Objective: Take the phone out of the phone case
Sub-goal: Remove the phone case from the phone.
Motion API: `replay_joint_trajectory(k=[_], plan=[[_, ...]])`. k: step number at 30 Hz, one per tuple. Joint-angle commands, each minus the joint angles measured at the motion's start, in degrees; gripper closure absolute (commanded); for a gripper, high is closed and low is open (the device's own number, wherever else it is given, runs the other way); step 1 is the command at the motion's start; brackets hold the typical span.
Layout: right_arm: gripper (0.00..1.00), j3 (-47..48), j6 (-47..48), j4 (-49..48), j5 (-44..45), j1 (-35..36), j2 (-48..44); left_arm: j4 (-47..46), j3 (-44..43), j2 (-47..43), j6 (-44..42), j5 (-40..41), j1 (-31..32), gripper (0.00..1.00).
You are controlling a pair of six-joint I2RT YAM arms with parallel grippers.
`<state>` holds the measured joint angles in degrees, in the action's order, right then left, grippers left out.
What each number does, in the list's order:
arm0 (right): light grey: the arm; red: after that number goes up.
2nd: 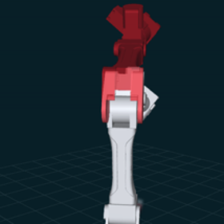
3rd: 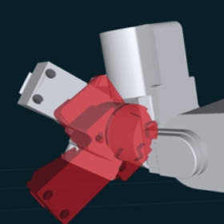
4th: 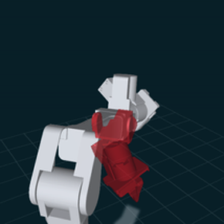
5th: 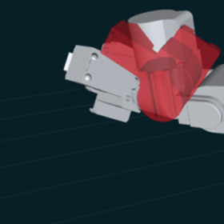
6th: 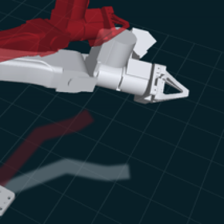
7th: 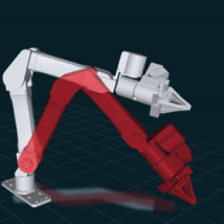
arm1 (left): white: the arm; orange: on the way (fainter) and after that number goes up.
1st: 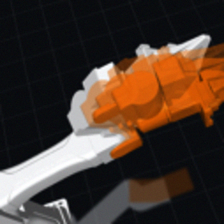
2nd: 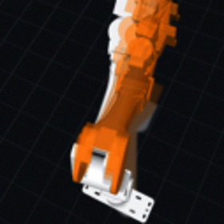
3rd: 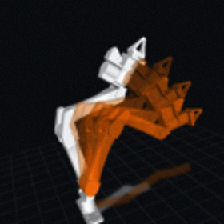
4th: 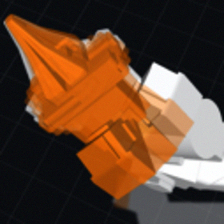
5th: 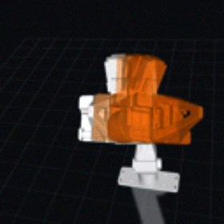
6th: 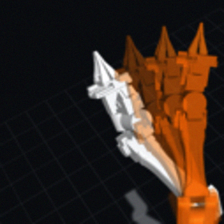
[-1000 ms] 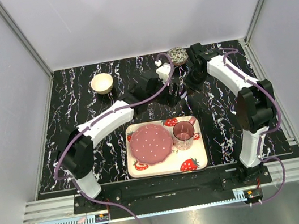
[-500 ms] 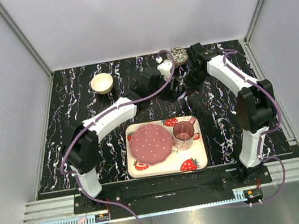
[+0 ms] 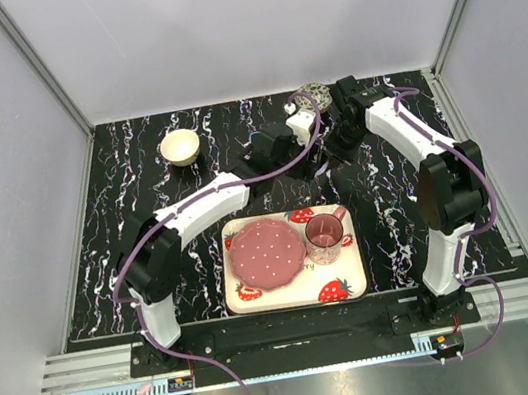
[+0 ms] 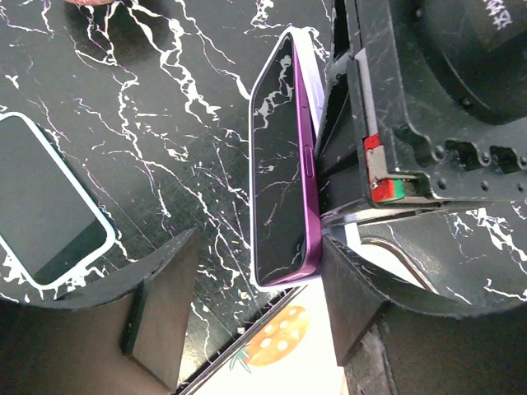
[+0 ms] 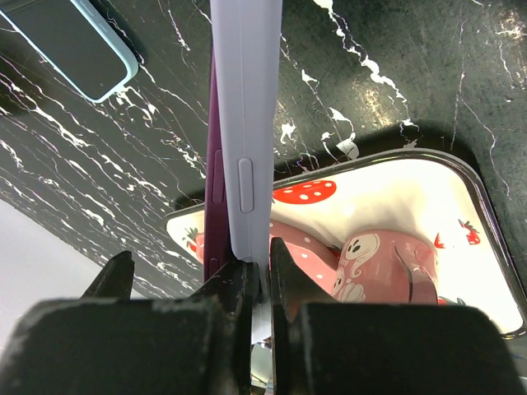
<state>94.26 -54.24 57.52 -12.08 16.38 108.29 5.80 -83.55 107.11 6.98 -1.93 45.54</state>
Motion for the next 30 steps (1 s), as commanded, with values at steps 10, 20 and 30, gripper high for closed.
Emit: replay_joint_trajectory(k=[10,20,30], plan=[[1.0,4.36,0.62,-0.48,-5.06,0.23,-5.28,-1.94,-1.79,2.23,-3.12,4.92,1.92,0.54],[1.0,6.02,1.06,-0.48,-6.91,0.23,-5.55,-1.5,0.4,1.96,-6.63,8.86,2.45,0.54],[1.0,6.9,0.89,-0.48,-7.09,0.14,-5.99,-0.45,1.64,1.7,-10.85,10.72,2.63,0.82]])
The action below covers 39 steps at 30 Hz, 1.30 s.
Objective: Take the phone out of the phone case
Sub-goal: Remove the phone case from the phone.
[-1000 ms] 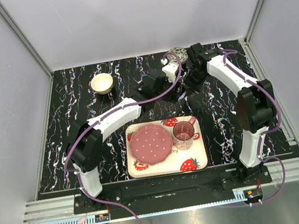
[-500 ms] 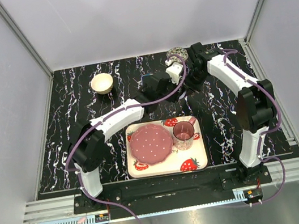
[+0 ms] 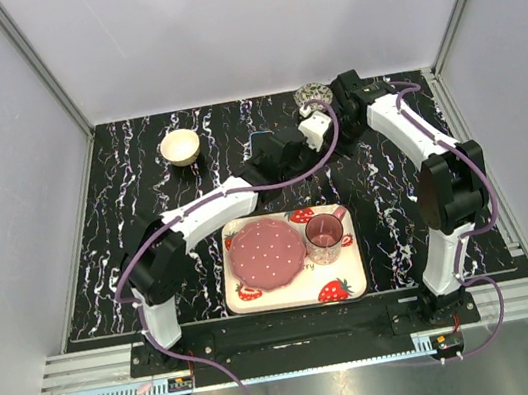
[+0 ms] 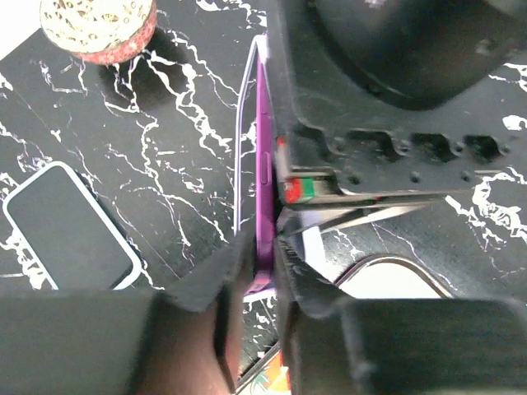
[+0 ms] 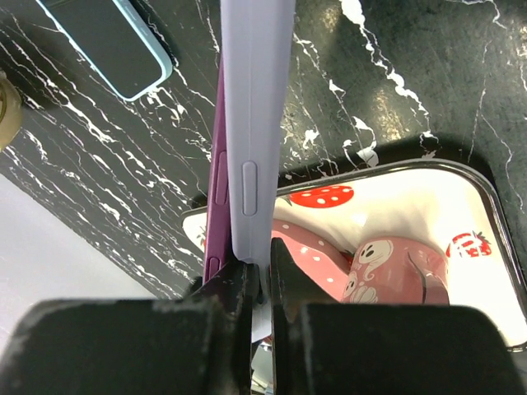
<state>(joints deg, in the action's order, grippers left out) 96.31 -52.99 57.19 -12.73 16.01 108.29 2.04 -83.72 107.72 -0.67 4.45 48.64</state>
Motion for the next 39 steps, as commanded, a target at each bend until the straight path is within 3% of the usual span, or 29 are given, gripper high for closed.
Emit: replay_joint_trajectory(k=[1,3,10,16,19,26,34,39], plan=[[1.0,4.76,-0.36,-0.15,-6.25,0.51,-6.16,3.58,1.46,1.43,-3.11,4.43,-0.48,0.87],[1.0,4.41,-0.18,-0.15,-5.73,0.51,-6.51,4.98,0.32,1.61,-2.76,4.43,-0.48,1.0],[1.0,-0.14,5.87,-0.67,0.33,0.43,-6.43,8.24,-2.85,-0.4,0.49,2.24,-1.71,1.0],[1.0,-11.47,9.75,-8.75,-0.71,0.51,-7.04,10.26,-5.84,-3.21,12.43,-5.57,-5.66,1.0],[1.0,-15.35,9.14,-12.97,-3.78,0.78,-8.0,7.02,-4.44,-5.58,18.41,-8.13,-6.54,1.0],[1.0,-17.04,8.52,-15.53,-3.35,1.83,-9.15,4.45,-4.6,-6.91,27.37,-11.91,-8.2,1.0],[1.0,-14.84,9.84,-15.97,-4.05,5.34,-7.66,4.72,-7.76,-6.74,26.6,-7.53,-8.83,1.0],[1.0,-14.05,10.01,-15.97,-4.58,6.4,-6.95,7.8,-12.08,-5.24,24.31,-8.76,-10.06,1.0]])
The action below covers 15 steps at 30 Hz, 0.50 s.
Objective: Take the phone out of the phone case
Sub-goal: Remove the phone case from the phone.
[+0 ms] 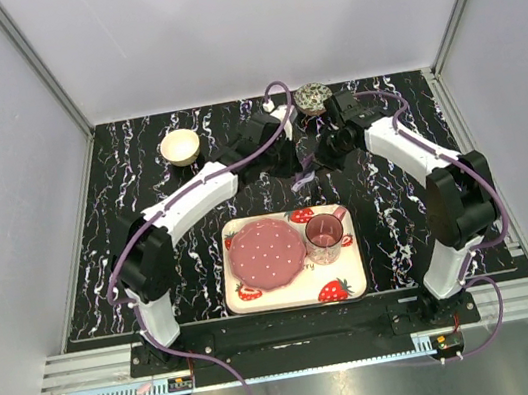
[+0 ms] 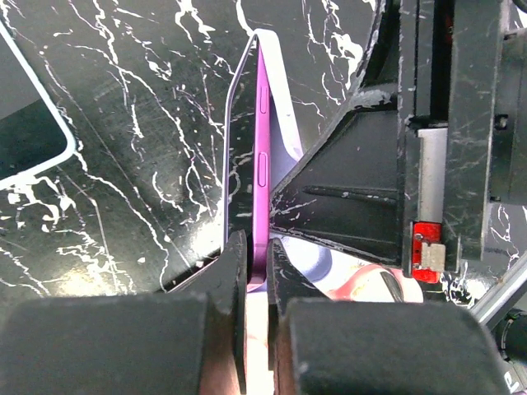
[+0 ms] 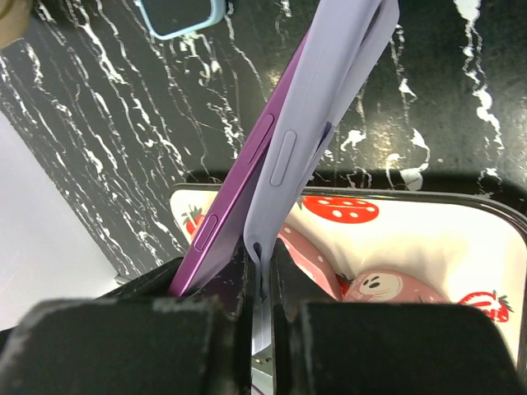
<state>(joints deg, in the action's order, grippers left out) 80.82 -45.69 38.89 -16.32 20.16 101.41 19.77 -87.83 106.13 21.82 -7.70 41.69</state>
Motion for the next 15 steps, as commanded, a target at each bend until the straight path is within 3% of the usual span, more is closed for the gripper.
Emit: replay_joint_trajectory(k=[1,15], plan=[[1.0,1.54,2.71,2.41,-1.09,2.34,0.02,-10.45,-7.97,-3.82,1.47,3.83,-3.28,1.0],[1.0,3.47,2.19,3.56,-0.83,5.32,5.38,-9.75,-12.36,-3.64,1.99,-0.73,-4.16,1.0]])
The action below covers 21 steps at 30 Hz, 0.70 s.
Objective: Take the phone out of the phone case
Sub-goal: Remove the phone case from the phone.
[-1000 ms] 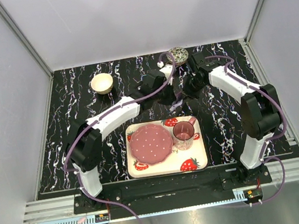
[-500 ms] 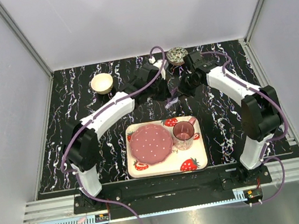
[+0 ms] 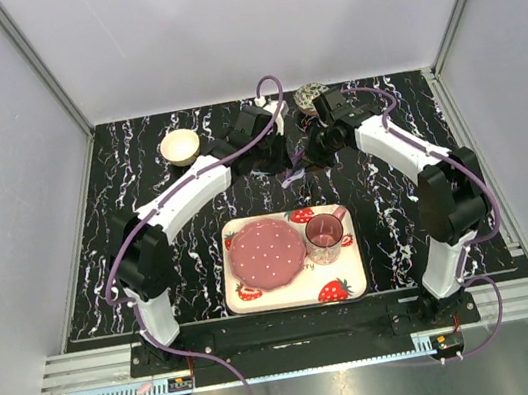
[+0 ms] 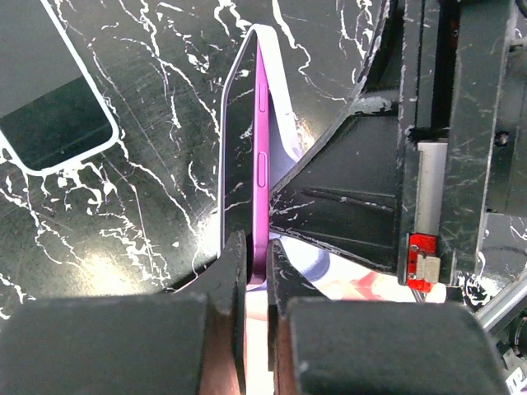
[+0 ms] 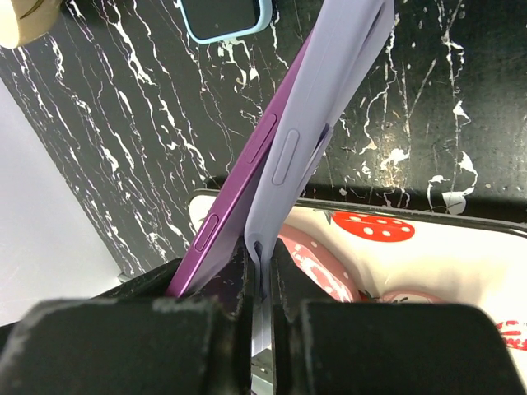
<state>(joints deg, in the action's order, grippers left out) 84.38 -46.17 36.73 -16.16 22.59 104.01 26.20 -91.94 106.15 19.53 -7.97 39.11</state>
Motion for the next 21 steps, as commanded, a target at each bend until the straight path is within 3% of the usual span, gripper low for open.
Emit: replay_joint_trajectory(k=[1,11,21], plan=[[1.0,0.0,2.67,5.81,-0.71,2.81,3.3,-16.09,-8.34,-3.84,4.29,-0.3,-1.58,1.0],[1.0,0.96,4.77,7.56,0.87,2.99,6.38,-15.03,-10.36,-6.83,4.55,0.23,-3.34,1.0],[1.0,0.26,6.71,7.65,0.08,3.34,3.67,-14.59,-9.05,-7.09,4.99,-0.38,-5.63,1.0]])
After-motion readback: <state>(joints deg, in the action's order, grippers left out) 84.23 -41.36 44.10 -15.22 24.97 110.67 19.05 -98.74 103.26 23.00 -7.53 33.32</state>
